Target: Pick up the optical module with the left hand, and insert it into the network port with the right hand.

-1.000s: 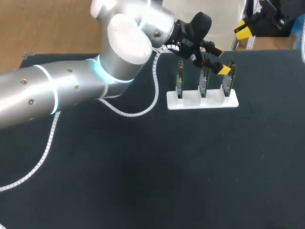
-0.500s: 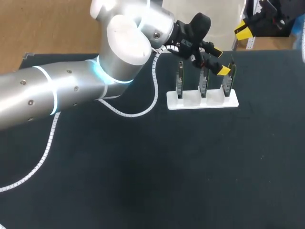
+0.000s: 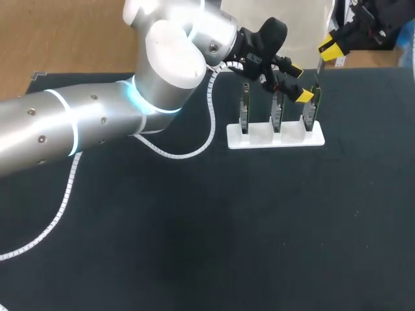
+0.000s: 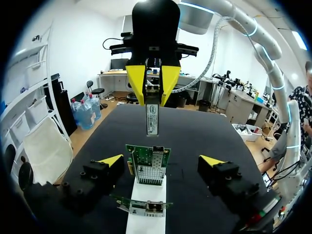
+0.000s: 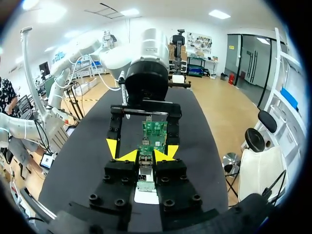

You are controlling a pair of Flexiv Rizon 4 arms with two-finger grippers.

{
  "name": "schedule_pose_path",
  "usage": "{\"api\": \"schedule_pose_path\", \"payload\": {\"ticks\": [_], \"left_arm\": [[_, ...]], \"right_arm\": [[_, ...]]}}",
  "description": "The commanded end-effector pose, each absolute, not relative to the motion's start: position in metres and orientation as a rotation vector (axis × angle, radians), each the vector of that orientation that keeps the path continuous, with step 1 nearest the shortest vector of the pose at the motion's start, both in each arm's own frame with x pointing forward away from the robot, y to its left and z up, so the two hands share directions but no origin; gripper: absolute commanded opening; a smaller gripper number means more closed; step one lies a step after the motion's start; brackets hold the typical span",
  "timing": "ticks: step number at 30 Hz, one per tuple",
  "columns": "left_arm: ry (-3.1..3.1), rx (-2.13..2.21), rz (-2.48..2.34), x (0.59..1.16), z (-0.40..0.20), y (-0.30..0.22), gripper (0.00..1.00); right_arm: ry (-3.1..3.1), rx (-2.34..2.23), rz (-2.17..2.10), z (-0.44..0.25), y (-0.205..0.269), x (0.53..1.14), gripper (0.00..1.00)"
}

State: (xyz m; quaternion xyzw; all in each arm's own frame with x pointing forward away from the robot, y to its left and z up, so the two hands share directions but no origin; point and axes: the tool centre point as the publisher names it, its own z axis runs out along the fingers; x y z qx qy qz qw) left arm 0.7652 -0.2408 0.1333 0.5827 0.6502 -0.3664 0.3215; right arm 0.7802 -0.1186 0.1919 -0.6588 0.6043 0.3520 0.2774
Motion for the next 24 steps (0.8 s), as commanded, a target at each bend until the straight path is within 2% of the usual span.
{"api": "schedule_pose_path", "payload": {"ticks": [1,24], "left_arm": [[1.712,1.535,-0.963,0.7669,0.1335,-0.2417,1.0],[1.712,1.535,-0.963,0.7669,0.1335,-0.2417,1.0]], "right_arm": [[1.63,-1.77,0.927,0.1883,-0.1142,0.7734,0.0],[1.687,-1.727,0.88,0.1793,-0.119,0.7641,0.0]]}}
